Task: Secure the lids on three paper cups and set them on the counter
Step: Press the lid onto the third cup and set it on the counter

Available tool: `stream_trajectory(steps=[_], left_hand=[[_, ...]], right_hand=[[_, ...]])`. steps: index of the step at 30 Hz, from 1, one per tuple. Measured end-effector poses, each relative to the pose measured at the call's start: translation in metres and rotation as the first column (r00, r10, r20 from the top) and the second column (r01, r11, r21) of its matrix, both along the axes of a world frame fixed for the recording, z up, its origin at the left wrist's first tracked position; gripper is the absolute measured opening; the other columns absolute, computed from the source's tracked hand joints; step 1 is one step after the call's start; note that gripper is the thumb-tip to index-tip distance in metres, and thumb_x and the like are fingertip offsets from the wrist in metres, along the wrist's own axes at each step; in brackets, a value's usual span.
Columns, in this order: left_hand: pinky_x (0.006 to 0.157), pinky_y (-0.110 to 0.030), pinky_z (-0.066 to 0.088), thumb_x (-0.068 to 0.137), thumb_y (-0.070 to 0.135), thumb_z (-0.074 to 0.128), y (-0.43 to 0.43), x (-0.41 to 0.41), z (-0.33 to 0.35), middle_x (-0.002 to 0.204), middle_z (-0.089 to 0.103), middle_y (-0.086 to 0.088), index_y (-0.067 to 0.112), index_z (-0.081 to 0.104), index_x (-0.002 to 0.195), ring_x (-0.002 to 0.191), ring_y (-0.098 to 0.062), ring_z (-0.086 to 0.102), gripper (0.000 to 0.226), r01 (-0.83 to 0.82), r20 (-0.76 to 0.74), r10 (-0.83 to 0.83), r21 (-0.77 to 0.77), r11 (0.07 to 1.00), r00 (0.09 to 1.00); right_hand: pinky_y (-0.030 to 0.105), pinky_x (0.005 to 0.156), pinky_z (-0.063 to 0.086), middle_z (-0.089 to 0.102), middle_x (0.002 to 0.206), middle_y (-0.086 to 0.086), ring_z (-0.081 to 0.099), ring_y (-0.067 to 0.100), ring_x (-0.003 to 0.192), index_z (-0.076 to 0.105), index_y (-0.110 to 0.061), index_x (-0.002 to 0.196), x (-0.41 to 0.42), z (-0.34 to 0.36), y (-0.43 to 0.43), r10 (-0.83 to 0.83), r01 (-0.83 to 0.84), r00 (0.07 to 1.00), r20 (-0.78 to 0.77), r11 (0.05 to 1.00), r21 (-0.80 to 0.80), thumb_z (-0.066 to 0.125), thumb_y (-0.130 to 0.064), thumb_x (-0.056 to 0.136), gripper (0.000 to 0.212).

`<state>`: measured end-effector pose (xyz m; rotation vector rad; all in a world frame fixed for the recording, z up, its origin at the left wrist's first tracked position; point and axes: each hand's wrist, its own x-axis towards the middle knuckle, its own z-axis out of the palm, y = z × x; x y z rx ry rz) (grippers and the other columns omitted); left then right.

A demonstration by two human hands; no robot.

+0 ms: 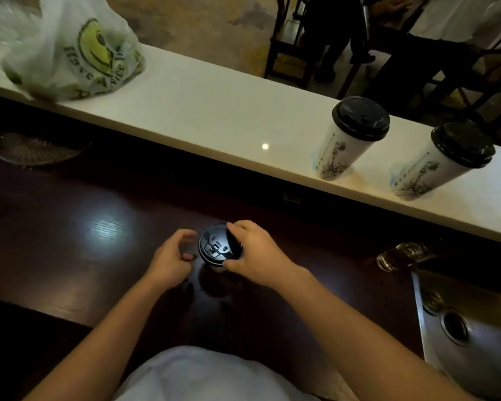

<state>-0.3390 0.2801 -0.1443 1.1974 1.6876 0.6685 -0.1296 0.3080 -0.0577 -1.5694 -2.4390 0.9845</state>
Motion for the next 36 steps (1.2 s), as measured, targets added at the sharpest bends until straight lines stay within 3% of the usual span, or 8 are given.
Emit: stream_trajectory(steps=[3, 7, 13, 18, 22, 27, 32, 36], left_hand=[[0.069, -0.011, 0.054, 0.071, -0.012, 0.078, -0.009, 0.018, -0.004, 0.111, 0.066, 0.010, 0.036, 0.052, 0.117, 0.090, 0.000, 0.064, 0.072, 0.036, 0.015, -0.036, -0.017, 0.999, 0.999], [0.083, -0.022, 0.051, 0.066, 0.007, 0.089, -0.008, 0.039, -0.008, 0.110, 0.067, 0.017, 0.042, 0.051, 0.121, 0.100, 0.003, 0.061, 0.075, 0.035, 0.082, -0.035, -0.002, 0.999, 0.996], [0.057, -0.014, 0.053, 0.067, 0.005, 0.089, -0.003, 0.053, -0.009, 0.107, 0.067, 0.009, 0.033, 0.052, 0.126, 0.095, -0.008, 0.067, 0.075, 0.081, 0.082, -0.080, -0.005, 0.997, 0.993], [0.058, -0.006, 0.049, 0.067, 0.002, 0.087, -0.004, 0.060, -0.013, 0.110, 0.064, 0.004, 0.023, 0.050, 0.127, 0.092, -0.007, 0.064, 0.074, 0.143, 0.075, -0.142, -0.003, 0.990, 0.987], [0.057, -0.011, 0.049, 0.066, 0.002, 0.085, -0.006, 0.066, -0.013, 0.109, 0.062, 0.002, 0.022, 0.046, 0.123, 0.089, -0.011, 0.064, 0.072, 0.198, 0.086, -0.197, 0.003, 0.980, 0.977], [0.066, -0.025, 0.057, 0.058, 0.004, 0.084, -0.007, 0.069, -0.015, 0.106, 0.067, -0.001, 0.025, 0.052, 0.121, 0.090, -0.017, 0.068, 0.074, 0.207, 0.089, -0.210, 0.043, 0.977, 0.974], [0.070, -0.038, 0.062, 0.056, 0.007, 0.084, -0.005, 0.067, -0.012, 0.101, 0.069, 0.000, 0.030, 0.053, 0.121, 0.087, -0.018, 0.070, 0.076, 0.217, 0.084, -0.223, 0.078, 0.973, 0.971], [0.067, -0.031, 0.061, 0.055, 0.008, 0.085, -0.004, 0.069, -0.007, 0.100, 0.070, 0.001, 0.035, 0.054, 0.119, 0.086, -0.016, 0.070, 0.076, 0.249, 0.121, -0.259, 0.090, 0.964, 0.958]], right_hand=[[0.037, 0.113, 0.038, 0.035, 0.153, 0.006, 0.035, 0.027, 0.134, 0.035, -0.010, 0.152, -0.009, -0.004, 0.000, 0.047, -0.050, 0.998, 0.047, 0.998, 0.049, 0.077, -0.037, 0.082, 0.086], [0.033, 0.111, 0.036, 0.034, 0.152, 0.005, 0.035, 0.026, 0.133, 0.030, -0.008, 0.155, -0.012, -0.008, 0.005, 0.024, -0.028, 0.998, 0.062, 0.998, 0.050, 0.074, -0.037, 0.086, 0.087], [0.030, 0.106, 0.041, 0.051, 0.141, 0.004, 0.049, 0.023, 0.130, 0.048, -0.011, 0.147, 0.007, -0.014, 0.016, -0.258, 0.257, 0.966, -0.019, 0.966, -0.009, 0.079, -0.048, 0.076, 0.086], [0.030, 0.098, 0.049, 0.060, 0.128, 0.001, 0.060, 0.019, 0.115, 0.059, -0.014, 0.137, 0.032, -0.014, 0.016, -0.448, 0.432, 0.888, -0.102, 0.890, -0.144, 0.085, -0.043, 0.071, 0.077], [0.033, 0.102, 0.049, 0.053, 0.127, -0.002, 0.057, 0.017, 0.114, 0.058, -0.018, 0.139, 0.041, -0.010, 0.015, -0.364, 0.336, 0.924, -0.118, 0.919, -0.206, 0.082, -0.039, 0.076, 0.070], [0.019, 0.077, 0.052, 0.045, 0.118, -0.002, 0.054, 0.011, 0.098, 0.052, -0.023, 0.142, 0.045, 0.003, 0.012, -0.226, 0.205, 0.969, -0.103, 0.962, -0.183, 0.077, -0.032, 0.079, 0.068], [0.029, 0.083, 0.059, 0.043, 0.117, -0.005, 0.056, 0.010, 0.100, 0.048, -0.024, 0.144, 0.047, 0.014, 0.013, -0.127, 0.111, 0.987, -0.098, 0.982, -0.150, 0.078, -0.034, 0.074, 0.077], [0.025, 0.088, 0.053, 0.043, 0.116, -0.008, 0.052, 0.011, 0.105, 0.051, -0.026, 0.137, 0.048, 0.023, 0.017, -0.055, 0.047, 0.996, -0.071, 0.993, -0.104, 0.079, -0.036, 0.069, 0.074]])
